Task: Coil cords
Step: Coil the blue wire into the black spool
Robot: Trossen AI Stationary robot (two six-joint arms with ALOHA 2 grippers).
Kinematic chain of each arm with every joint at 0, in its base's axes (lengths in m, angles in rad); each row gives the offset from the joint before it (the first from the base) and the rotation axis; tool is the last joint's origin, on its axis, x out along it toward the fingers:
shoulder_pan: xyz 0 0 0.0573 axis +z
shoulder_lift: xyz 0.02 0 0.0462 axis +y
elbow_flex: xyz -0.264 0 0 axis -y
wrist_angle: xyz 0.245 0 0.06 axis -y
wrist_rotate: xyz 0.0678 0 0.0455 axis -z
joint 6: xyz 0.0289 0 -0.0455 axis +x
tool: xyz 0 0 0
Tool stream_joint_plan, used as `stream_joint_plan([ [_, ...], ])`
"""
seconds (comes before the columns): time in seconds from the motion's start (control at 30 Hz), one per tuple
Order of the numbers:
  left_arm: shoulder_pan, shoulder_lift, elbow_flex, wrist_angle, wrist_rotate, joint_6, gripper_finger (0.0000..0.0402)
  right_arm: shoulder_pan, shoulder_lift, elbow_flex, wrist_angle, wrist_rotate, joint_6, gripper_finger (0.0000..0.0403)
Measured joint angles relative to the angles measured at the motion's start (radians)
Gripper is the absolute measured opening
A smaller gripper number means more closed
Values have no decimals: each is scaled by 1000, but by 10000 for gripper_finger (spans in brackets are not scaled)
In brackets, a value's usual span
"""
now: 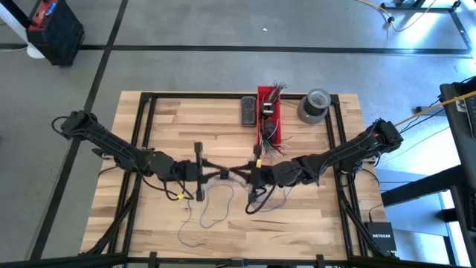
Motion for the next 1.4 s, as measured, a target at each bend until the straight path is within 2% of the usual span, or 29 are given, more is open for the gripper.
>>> stream_joint_plan([
  [0.13, -12, -56, 19, -90, -125, -12, 97, 38, -93, 0, -83, 192, -38, 7],
  [0.3, -5, -81, 20, -238, -141, -110, 138, 103, -186, 1, -126, 457, -98, 7],
  [0.37, 14, -59, 20, -256, -135, -177, 144, 108, -197, -17, -100, 491, -114, 6],
  [0.47, 54, 5, 19, -225, -24, -238, 147, 101, -195, -80, 8, 440, -135, 5],
  [0.6, 106, 116, 21, -117, 144, -245, 147, 64, -179, -220, 290, 335, -158, 5],
  [0.73, 150, 226, 67, -71, 248, -240, 147, 50, -179, -350, 605, 232, -197, 4],
  [0.83, 172, 313, 122, -44, 312, -241, 147, 53, -179, -392, 744, 171, -224, 5],
  [0.9, 180, 375, 168, -46, 320, -241, 147, 53, -180, -391, 773, 126, -238, 5],
  [1.1, 181, 502, 272, -34, 321, -239, 147, 54, -180, -375, 761, 110, -266, 6],
  [1.4, 181, 514, 289, 1, 340, -234, 147, 54, -180, -375, 730, 110, -259, 7],
])
